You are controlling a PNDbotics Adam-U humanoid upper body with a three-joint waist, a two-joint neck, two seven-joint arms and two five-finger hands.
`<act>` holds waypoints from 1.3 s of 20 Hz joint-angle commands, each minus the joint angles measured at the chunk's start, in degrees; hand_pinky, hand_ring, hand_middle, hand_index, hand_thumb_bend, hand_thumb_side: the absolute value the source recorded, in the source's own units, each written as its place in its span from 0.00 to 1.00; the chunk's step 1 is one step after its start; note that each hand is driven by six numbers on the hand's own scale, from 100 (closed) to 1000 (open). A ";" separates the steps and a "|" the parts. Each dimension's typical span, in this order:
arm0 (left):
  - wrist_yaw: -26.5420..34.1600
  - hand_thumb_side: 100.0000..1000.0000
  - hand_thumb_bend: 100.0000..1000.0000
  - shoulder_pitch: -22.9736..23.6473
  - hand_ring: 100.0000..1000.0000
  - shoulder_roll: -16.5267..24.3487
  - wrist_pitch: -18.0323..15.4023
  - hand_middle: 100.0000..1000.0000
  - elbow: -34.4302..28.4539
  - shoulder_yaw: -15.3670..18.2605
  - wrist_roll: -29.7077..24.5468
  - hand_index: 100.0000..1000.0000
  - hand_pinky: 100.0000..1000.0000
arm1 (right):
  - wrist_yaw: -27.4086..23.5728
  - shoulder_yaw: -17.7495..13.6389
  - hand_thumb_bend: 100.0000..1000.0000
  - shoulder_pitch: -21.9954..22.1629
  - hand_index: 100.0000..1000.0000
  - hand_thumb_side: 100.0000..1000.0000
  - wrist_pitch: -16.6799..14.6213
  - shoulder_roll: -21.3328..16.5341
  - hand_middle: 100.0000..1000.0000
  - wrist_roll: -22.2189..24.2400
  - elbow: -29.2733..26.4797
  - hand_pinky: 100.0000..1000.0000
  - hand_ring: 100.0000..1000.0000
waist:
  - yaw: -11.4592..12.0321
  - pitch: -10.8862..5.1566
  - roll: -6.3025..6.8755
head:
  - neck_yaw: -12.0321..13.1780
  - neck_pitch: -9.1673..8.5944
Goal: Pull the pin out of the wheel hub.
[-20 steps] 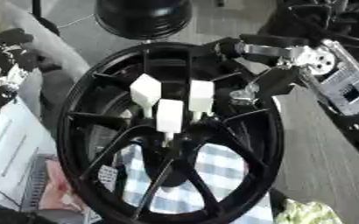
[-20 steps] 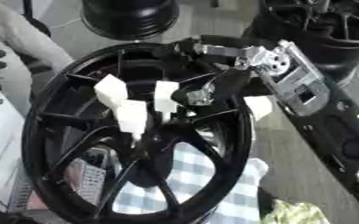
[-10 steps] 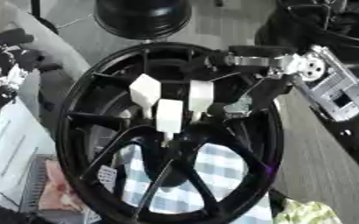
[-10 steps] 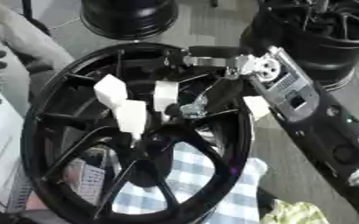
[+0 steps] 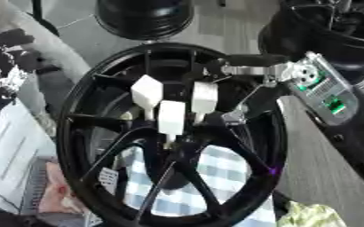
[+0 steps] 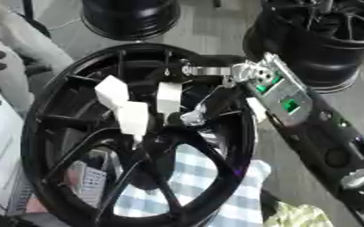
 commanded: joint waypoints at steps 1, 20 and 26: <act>0.45 0.39 0.31 -0.70 0.74 0.47 -0.11 0.77 -0.60 -0.04 -0.11 0.85 0.74 | 1.77 -1.07 0.23 -0.78 0.96 0.39 -0.95 -0.18 0.79 -0.33 0.91 0.79 0.85 | 0.07 -0.71 0.44 | -0.13 0.29; 0.47 0.39 0.31 -0.70 0.75 0.37 -0.08 0.77 -0.53 -0.03 -0.24 0.86 0.74 | 1.77 -2.77 0.00 -1.77 0.49 0.30 0.64 0.07 0.27 -22.59 -0.65 0.36 0.39 | -0.14 -0.69 0.50 | -0.14 0.29; 0.55 0.39 0.31 -0.66 0.75 0.41 -0.05 0.77 -0.51 -0.03 -0.27 0.85 0.74 | -1.55 -4.12 0.00 -3.63 0.40 0.24 2.69 -0.64 0.20 -26.14 -2.13 0.27 0.32 | -0.28 -0.79 0.48 | -0.17 0.29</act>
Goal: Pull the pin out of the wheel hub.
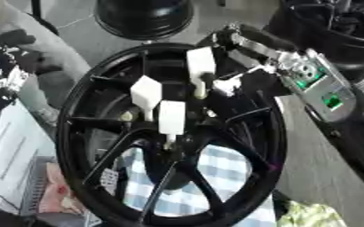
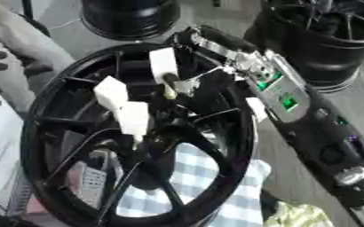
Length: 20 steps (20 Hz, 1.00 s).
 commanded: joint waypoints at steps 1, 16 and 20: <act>0.29 0.39 0.31 -0.66 0.75 0.47 0.00 0.77 -0.51 0.23 -0.14 0.85 0.74 | -2.34 -1.83 0.00 -2.29 0.40 0.24 1.01 -1.66 0.20 -1.57 -2.31 0.27 0.32 | -0.16 -0.85 0.37 | -0.13 0.29; 0.19 0.39 0.31 0.47 0.75 1.32 0.08 0.77 -0.17 1.08 0.64 0.86 0.74 | -20.47 -15.12 0.00 6.90 0.39 0.22 7.62 -23.62 0.19 -9.93 -18.06 0.26 0.31 | -2.45 -1.90 -0.05 | 2.09 0.29; 0.32 0.39 0.31 0.52 0.75 1.36 0.08 0.77 -0.09 1.26 0.82 0.86 0.74 | -23.89 -20.15 0.00 15.75 0.40 0.22 7.79 -27.82 0.20 -13.91 -20.94 0.27 0.32 | -3.15 -1.85 0.06 | 2.42 0.29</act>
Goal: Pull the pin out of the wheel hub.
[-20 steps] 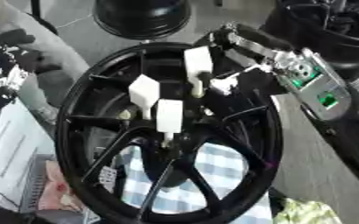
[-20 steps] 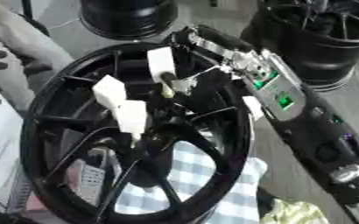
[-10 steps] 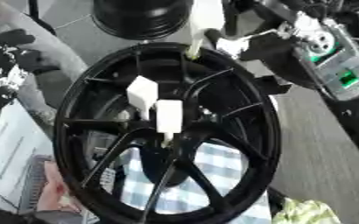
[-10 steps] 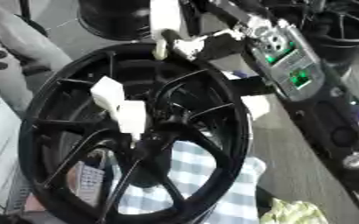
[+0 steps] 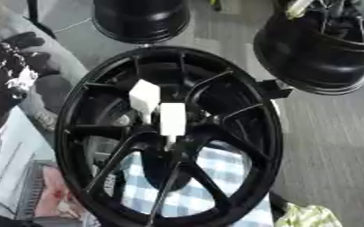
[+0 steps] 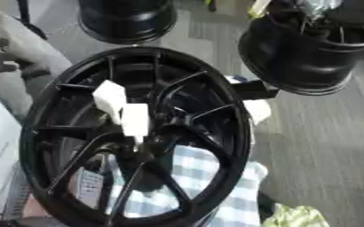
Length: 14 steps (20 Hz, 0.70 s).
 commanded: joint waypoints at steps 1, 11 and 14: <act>0.19 0.39 0.31 -0.43 0.75 1.29 -0.03 0.77 -0.71 0.64 0.37 0.86 0.74 | -2.37 -4.84 0.00 4.49 0.40 0.22 -0.04 -4.64 0.20 -3.27 -2.91 0.27 0.32 | -0.29 -0.80 0.31 | 0.35 0.29; 0.11 0.39 0.31 -0.17 0.75 1.31 -0.20 0.77 -0.64 1.40 1.02 0.86 0.74 | 4.17 -19.22 0.00 27.41 0.47 0.21 -0.42 -0.63 0.26 -16.22 1.23 0.36 0.39 | -0.97 -0.58 0.80 | 0.45 0.29; 0.09 0.39 0.31 -0.12 0.75 1.15 -0.14 0.77 -0.62 1.51 1.13 0.86 0.74 | 6.60 -22.21 0.00 31.74 0.50 0.21 0.01 2.03 0.30 -19.58 3.42 0.41 0.42 | -0.93 -0.59 0.77 | 0.35 0.29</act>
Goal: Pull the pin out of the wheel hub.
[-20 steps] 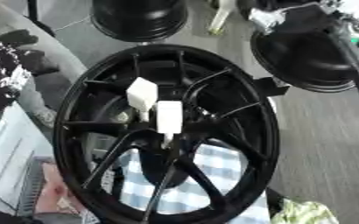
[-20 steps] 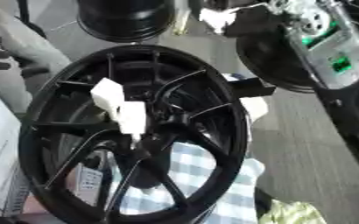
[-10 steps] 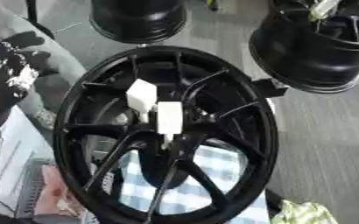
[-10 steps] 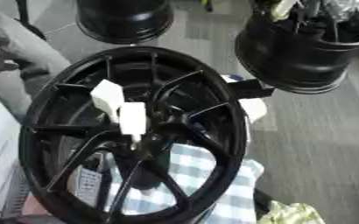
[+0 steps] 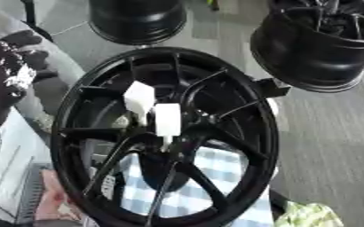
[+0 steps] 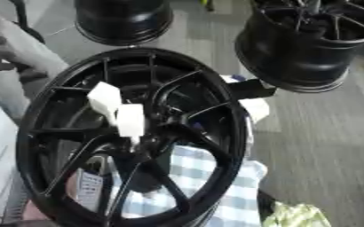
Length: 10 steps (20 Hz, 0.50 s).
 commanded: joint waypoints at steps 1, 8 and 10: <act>0.08 0.39 0.31 -0.30 0.75 1.07 -0.02 0.77 -0.67 0.69 0.36 0.86 0.74 | 2.57 -4.03 0.00 2.30 0.53 0.21 0.49 1.29 0.32 -3.67 2.05 0.44 0.44 | -0.01 -0.63 0.01 | 0.06 0.29; 0.04 0.39 0.31 -0.19 0.75 0.96 -0.06 0.77 -0.64 0.91 0.56 0.86 0.74 | 9.56 -8.36 0.19 7.95 1.00 0.37 3.41 7.17 0.84 -5.63 10.66 0.86 0.88 | 0.25 -0.61 0.23 | 0.12 0.29; 0.03 0.39 0.31 -0.15 0.75 0.85 -0.04 0.77 -0.60 0.90 0.55 0.86 0.74 | 10.64 -9.42 0.23 8.36 1.00 0.38 4.39 8.49 0.90 -8.17 13.03 0.90 0.93 | 0.29 -0.59 0.32 | 0.24 0.29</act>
